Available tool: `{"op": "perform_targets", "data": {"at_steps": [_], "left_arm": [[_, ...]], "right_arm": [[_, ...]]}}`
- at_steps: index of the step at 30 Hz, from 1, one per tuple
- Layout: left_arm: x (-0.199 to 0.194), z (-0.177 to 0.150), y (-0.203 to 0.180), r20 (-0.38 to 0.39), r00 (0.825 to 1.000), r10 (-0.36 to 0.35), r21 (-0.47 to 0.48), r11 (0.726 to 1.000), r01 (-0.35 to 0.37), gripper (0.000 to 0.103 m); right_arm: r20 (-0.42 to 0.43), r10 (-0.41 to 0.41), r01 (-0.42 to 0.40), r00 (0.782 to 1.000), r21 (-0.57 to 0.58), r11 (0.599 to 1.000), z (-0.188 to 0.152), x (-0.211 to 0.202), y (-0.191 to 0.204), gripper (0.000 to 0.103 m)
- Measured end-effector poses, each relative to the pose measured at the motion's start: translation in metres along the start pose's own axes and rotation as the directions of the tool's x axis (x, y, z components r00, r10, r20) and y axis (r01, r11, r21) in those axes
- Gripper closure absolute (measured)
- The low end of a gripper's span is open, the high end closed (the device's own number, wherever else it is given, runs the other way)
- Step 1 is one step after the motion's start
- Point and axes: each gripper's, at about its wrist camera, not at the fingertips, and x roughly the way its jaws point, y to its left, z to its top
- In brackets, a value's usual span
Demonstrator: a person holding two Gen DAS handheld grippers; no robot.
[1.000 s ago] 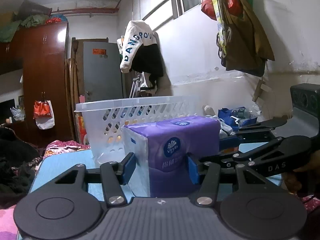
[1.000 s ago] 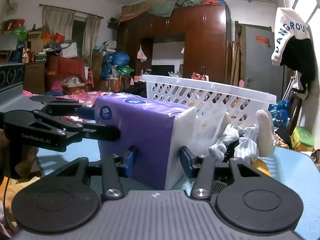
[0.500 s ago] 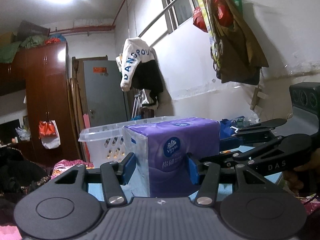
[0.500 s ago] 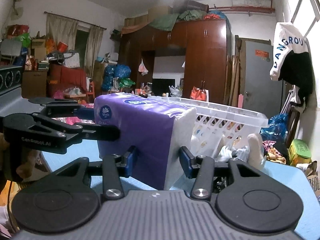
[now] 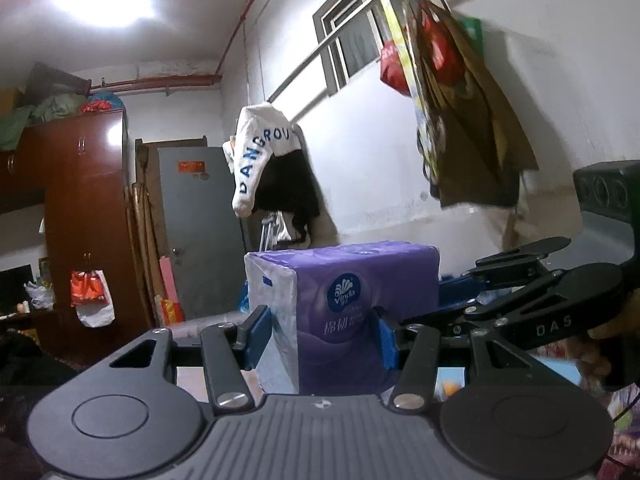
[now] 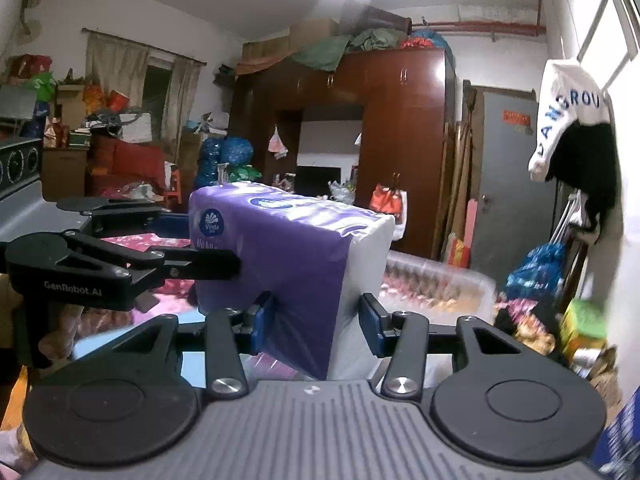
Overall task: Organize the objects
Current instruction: 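Grasp the purple tissue pack with the right tool and lift it, then drop the purple tissue pack into the white basket with the right tool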
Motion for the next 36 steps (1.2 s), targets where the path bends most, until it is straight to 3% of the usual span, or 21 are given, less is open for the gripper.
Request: {"op": "perform_targets", "data": {"at_steps": [3,7,13,19,22,24,26,28,32,36], "left_arm": [[0.025,0.027,0.013,-0.006,1.000,0.008,-0.007,1.000,-0.008,0.046],[0.061,0.043,0.031,-0.031,0.998,0.048,-0.041,0.998,-0.049,0.046],[0.115,0.034,0.051,-0.128,0.990,0.064,-0.067,0.995,-0.073,0.046],[0.145,0.018,0.059,-0.200,0.975,0.092,-0.084,0.990,-0.111,0.044],[0.144,0.013,0.062,-0.198,0.973,0.118,-0.070,0.988,-0.135,0.033],[0.143,0.014,0.066,-0.216,0.958,0.190,-0.058,0.977,-0.207,0.014],[0.132,0.013,0.068,-0.195,0.954,0.228,-0.058,0.968,-0.244,0.014],[0.114,0.010,0.069,-0.165,0.959,0.231,-0.082,0.966,-0.246,0.014],[0.064,-0.003,0.063,-0.090,0.982,0.166,-0.145,0.973,-0.178,0.009],[0.024,-0.023,0.049,-0.034,0.988,0.149,-0.175,0.973,-0.153,0.008]], "right_arm": [[-0.017,-0.038,0.037,0.999,-0.031,0.999,0.032,0.017,-0.012,0.053],[-0.049,-0.051,0.051,0.997,-0.012,0.999,0.049,0.053,-0.029,0.053],[-0.128,-0.044,0.052,0.991,0.055,0.997,0.033,0.099,-0.058,0.053],[-0.201,-0.103,0.113,0.974,0.038,0.993,0.020,0.120,-0.056,0.053],[-0.182,-0.131,0.135,0.975,0.013,0.991,0.019,0.116,-0.050,0.049],[-0.198,-0.223,0.218,0.954,-0.046,0.975,0.020,0.116,-0.045,0.021],[-0.179,-0.239,0.234,0.954,-0.045,0.971,0.015,0.107,-0.045,0.005],[-0.159,-0.208,0.211,0.965,0.005,0.977,0.008,0.092,-0.048,0.004],[-0.083,-0.166,0.174,0.983,0.108,0.979,-0.019,0.045,-0.057,0.000],[-0.029,-0.143,0.146,0.989,0.240,0.960,-0.051,-0.001,-0.071,0.000]]}}
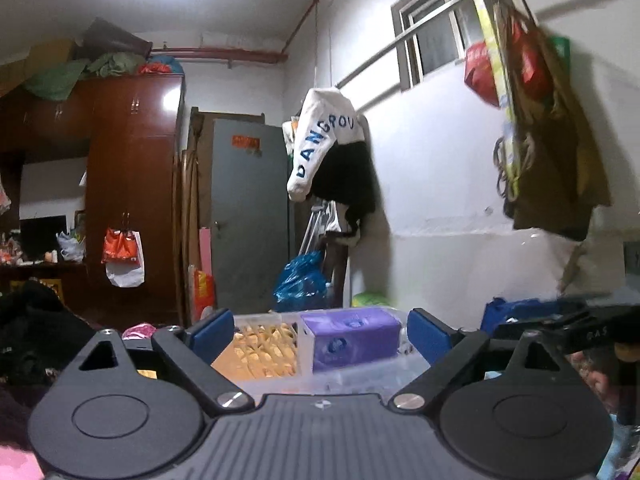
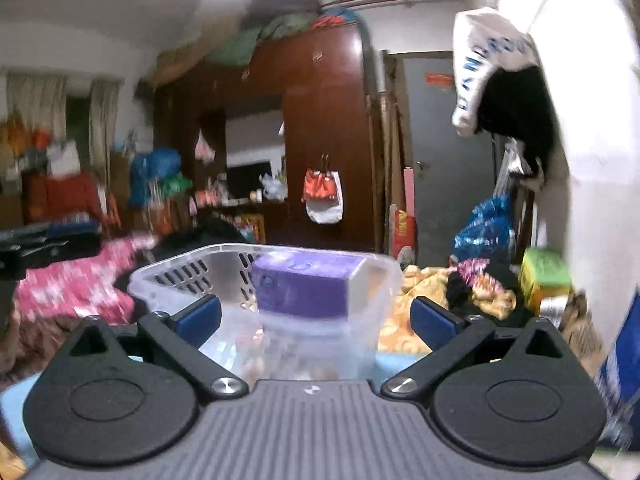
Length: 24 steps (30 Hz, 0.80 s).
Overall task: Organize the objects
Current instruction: 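Drop the purple tissue pack into the white basket with the right tool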
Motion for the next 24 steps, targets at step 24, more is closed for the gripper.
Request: {"op": "perform_targets", "data": {"at_steps": [24], "left_arm": [[0.014,-0.086,0.010,-0.235,0.971,-0.045,-0.134,0.991,0.014,0.004]], "right_arm": [[-0.042,-0.025,0.027,0.999,0.039,0.999,-0.051,-0.007,-0.008,0.000]]}}
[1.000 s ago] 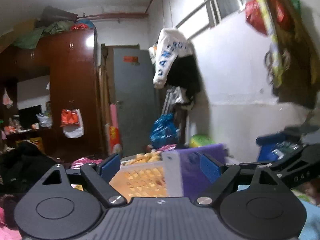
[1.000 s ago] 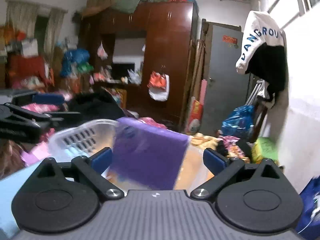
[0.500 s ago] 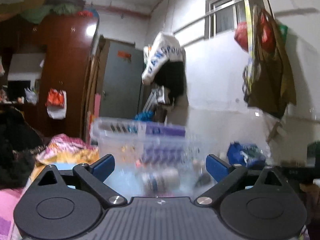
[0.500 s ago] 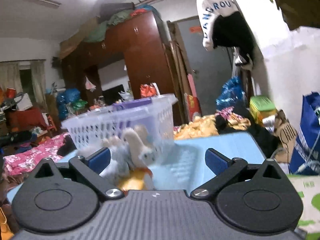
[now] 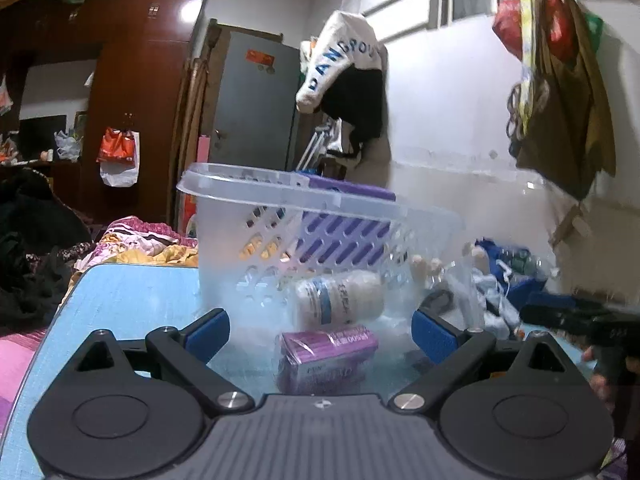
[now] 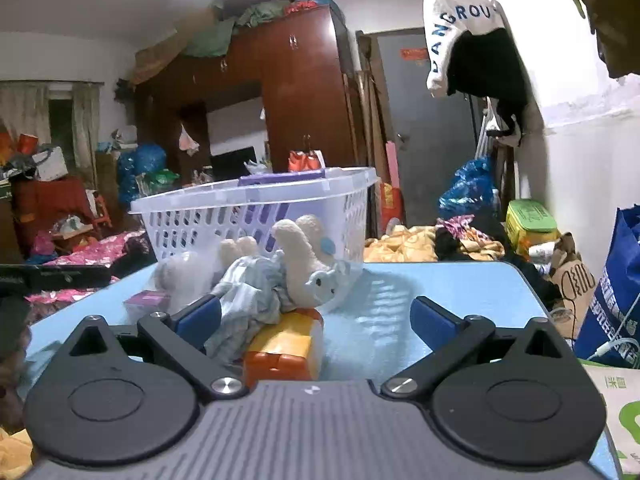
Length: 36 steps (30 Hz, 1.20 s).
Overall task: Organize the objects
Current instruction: 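Drop the purple tissue pack into the white basket with the right tool, then grasp the orange bottle with the right tool while the left grasps the small purple box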
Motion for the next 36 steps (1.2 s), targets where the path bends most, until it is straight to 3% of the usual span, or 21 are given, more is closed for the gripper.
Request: {"op": "perform_targets", "data": {"at_steps": [7,10,14,23,28,33,36], "left_arm": [[0.003,-0.002,-0.010,-0.030,0.999,0.017,0.030,0.999,-0.016,0.004],[0.007,-0.001,-0.012,-0.052,0.998,0.023,0.020,1.000,-0.022,0.004],[0.013,-0.001,-0.015,-0.087,0.995,0.046,0.027,0.999,-0.044,0.004],[0.032,0.001,-0.016,-0.191,0.978,0.086,0.020,0.996,-0.084,0.004],[0.046,0.002,-0.021,-0.242,0.966,0.087,0.015,0.996,-0.086,0.004],[0.060,0.002,-0.025,-0.301,0.948,0.104,0.005,0.994,-0.107,0.004],[0.066,0.002,-0.024,-0.327,0.938,0.117,-0.015,0.992,-0.129,0.004]], "right_arm": [[0.023,0.074,-0.075,0.997,0.020,0.997,0.001,-0.008,-0.003,0.000],[-0.014,0.103,-0.103,0.995,0.032,0.994,-0.002,-0.004,-0.004,0.000],[-0.065,0.078,-0.080,0.995,-0.017,0.997,-0.006,0.001,0.005,0.001],[-0.134,0.084,-0.093,0.987,-0.062,0.994,-0.009,0.006,0.013,0.033],[-0.177,0.061,-0.078,0.982,-0.085,0.993,-0.010,0.014,0.016,0.036],[-0.217,0.018,-0.043,0.976,-0.110,0.993,-0.012,0.020,0.020,0.053],[-0.227,0.010,-0.034,0.974,-0.102,0.994,-0.012,0.020,0.017,0.057]]}}
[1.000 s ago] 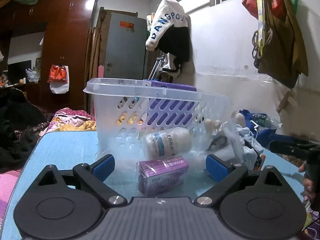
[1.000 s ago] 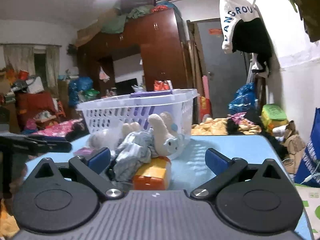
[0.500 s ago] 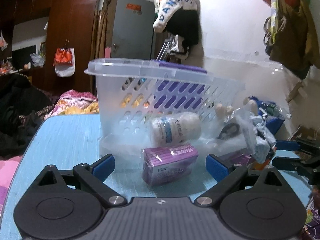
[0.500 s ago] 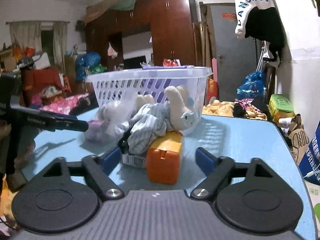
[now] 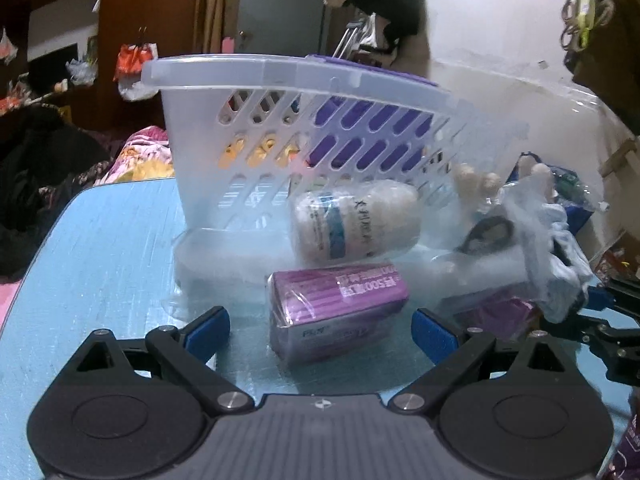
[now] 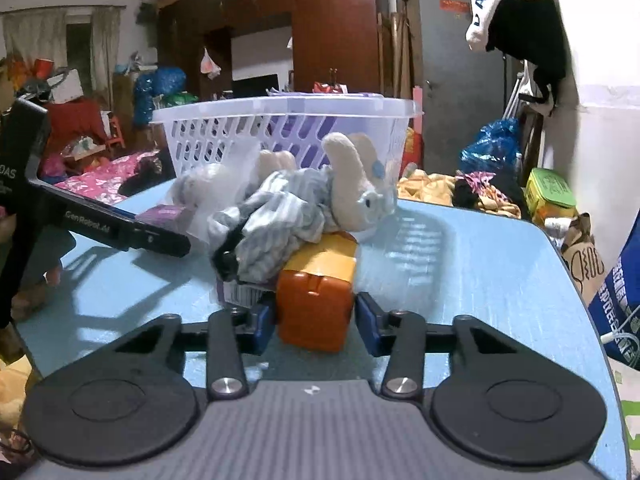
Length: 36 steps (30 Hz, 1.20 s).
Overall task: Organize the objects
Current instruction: 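Grasp the orange bottle with the right tool while the left grasps the small purple box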
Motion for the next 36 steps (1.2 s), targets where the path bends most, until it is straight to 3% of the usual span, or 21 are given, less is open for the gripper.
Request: {"op": "perform_targets", "data": {"at_steps": [2,4,5,6,11,20,27,32,36], "left_arm": [[0.001,-0.001,-0.003,-0.001,1.000,0.010,0.002,1.000,-0.010,0.005],[-0.001,-0.002,-0.007,0.005,1.000,0.009,0.025,1.000,-0.009,0.015],[-0.003,-0.004,-0.009,0.018,1.000,0.006,0.028,1.000,-0.006,0.033],[-0.005,-0.005,-0.011,0.027,1.000,0.005,0.032,0.999,-0.005,0.033],[-0.021,-0.009,0.001,0.109,0.993,-0.039,-0.026,0.999,0.042,0.034],[-0.061,-0.021,-0.009,0.271,0.955,-0.123,0.024,0.992,0.121,0.034],[-0.075,-0.013,-0.018,0.314,0.937,-0.152,0.041,0.988,0.147,0.034],[-0.087,0.005,-0.019,0.349,0.923,-0.160,0.047,0.987,0.154,0.034],[-0.098,0.045,-0.023,0.380,0.911,-0.159,0.069,0.987,0.144,0.034]], "right_arm": [[0.014,-0.005,0.005,1.000,0.005,1.000,-0.002,-0.003,0.000,0.057],[0.068,-0.036,0.035,0.997,0.016,0.999,-0.005,-0.012,-0.001,0.058],[0.087,-0.044,0.042,0.995,0.020,0.999,-0.006,-0.015,-0.001,0.058],[0.104,-0.053,0.052,0.993,0.019,0.998,-0.009,-0.019,-0.001,0.058],[0.137,-0.082,0.078,0.987,0.031,0.996,-0.012,-0.035,-0.007,0.059],[0.235,-0.140,0.133,0.962,0.048,0.990,-0.006,-0.071,-0.013,0.061],[0.284,-0.115,0.104,0.952,0.054,0.993,0.012,-0.078,-0.009,0.061],[0.330,-0.085,0.080,0.940,0.029,0.996,0.035,-0.085,-0.002,0.061],[0.366,-0.038,0.043,0.930,-0.005,0.999,0.076,-0.080,0.007,0.061]]}}
